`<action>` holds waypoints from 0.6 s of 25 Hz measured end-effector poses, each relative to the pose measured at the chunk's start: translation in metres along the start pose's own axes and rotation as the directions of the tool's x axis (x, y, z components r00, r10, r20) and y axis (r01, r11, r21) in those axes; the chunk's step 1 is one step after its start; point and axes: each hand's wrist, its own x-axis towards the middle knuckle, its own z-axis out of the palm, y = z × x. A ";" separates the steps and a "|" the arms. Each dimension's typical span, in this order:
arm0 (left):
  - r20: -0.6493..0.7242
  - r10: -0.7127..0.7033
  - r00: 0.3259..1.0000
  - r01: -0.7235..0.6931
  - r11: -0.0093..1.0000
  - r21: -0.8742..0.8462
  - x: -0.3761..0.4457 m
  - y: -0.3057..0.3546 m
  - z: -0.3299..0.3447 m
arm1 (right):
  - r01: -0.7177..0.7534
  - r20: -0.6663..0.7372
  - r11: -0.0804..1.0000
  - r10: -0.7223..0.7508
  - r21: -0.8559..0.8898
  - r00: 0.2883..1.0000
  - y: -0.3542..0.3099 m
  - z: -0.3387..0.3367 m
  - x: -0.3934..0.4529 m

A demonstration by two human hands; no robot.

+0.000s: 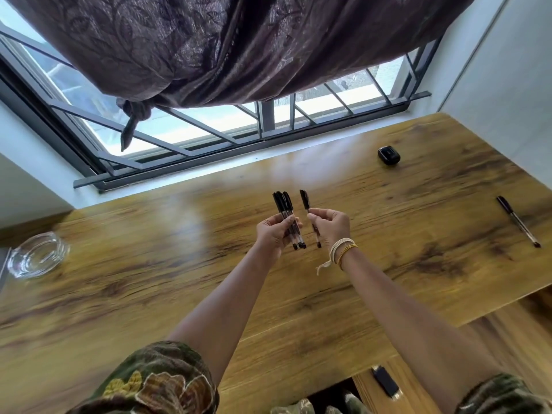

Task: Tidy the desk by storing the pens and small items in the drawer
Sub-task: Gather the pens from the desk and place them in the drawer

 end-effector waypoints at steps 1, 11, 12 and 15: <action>0.008 -0.001 1.000 0.001 1.000 -0.008 -0.003 -0.001 -0.001 | -0.028 0.013 0.997 0.028 0.070 1.000 -0.002 0.002 -0.008; 0.082 0.015 0.997 -0.018 0.999 0.031 -0.024 -0.002 -0.018 | -0.057 0.055 0.991 0.051 0.120 0.997 -0.005 0.022 -0.035; 0.092 0.013 0.996 -0.016 0.999 0.031 -0.026 -0.002 -0.020 | -0.054 0.058 0.993 0.048 0.104 0.997 -0.005 0.023 -0.036; 0.113 0.005 0.994 -0.011 0.999 0.047 -0.027 0.000 -0.025 | -0.059 0.053 0.997 0.056 0.046 0.997 -0.003 0.024 -0.035</action>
